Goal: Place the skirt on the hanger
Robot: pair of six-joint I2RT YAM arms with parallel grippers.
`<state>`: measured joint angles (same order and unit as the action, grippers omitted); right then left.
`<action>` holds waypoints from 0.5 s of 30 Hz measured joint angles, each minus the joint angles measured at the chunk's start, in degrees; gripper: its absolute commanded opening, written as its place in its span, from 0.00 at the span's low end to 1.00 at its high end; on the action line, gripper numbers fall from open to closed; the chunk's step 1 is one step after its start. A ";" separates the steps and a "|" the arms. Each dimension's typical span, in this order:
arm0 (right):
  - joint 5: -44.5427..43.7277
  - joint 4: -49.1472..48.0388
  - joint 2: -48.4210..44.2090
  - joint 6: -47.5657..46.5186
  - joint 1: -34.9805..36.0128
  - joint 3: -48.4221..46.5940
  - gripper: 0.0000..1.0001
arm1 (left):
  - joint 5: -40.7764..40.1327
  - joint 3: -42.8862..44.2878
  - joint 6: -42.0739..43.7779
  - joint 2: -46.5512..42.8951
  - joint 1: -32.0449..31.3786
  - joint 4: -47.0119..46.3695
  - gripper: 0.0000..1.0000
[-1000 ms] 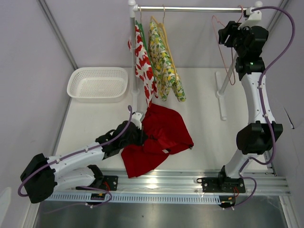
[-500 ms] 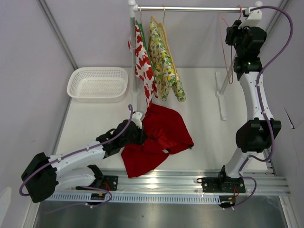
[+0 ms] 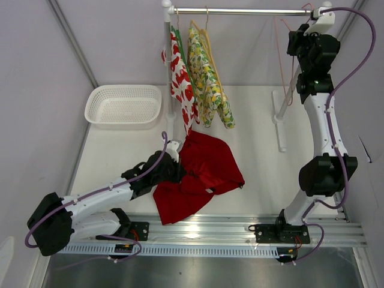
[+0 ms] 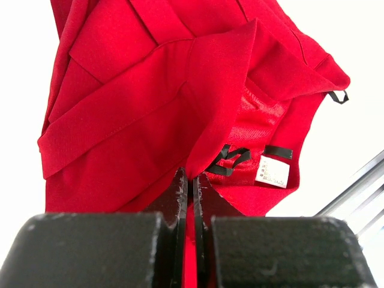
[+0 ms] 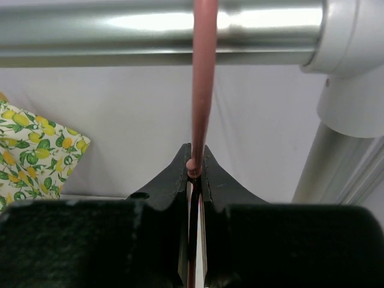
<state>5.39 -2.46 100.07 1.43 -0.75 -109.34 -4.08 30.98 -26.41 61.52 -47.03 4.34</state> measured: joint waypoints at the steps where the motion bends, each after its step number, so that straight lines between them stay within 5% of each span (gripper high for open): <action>1: 0.00 -0.15 -0.48 0.02 0.00 0.28 0.00 | 0.09 0.00 0.00 0.00 0.17 0.00 0.00; 15: -0.20 -1.14 -15.72 3.15 0.00 12.63 0.00 | 2.71 1.03 -0.46 0.00 2.23 0.09 0.00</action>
<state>5.19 -3.60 84.36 4.58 -0.75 -96.71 -1.37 32.01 -26.87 61.52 -44.80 4.43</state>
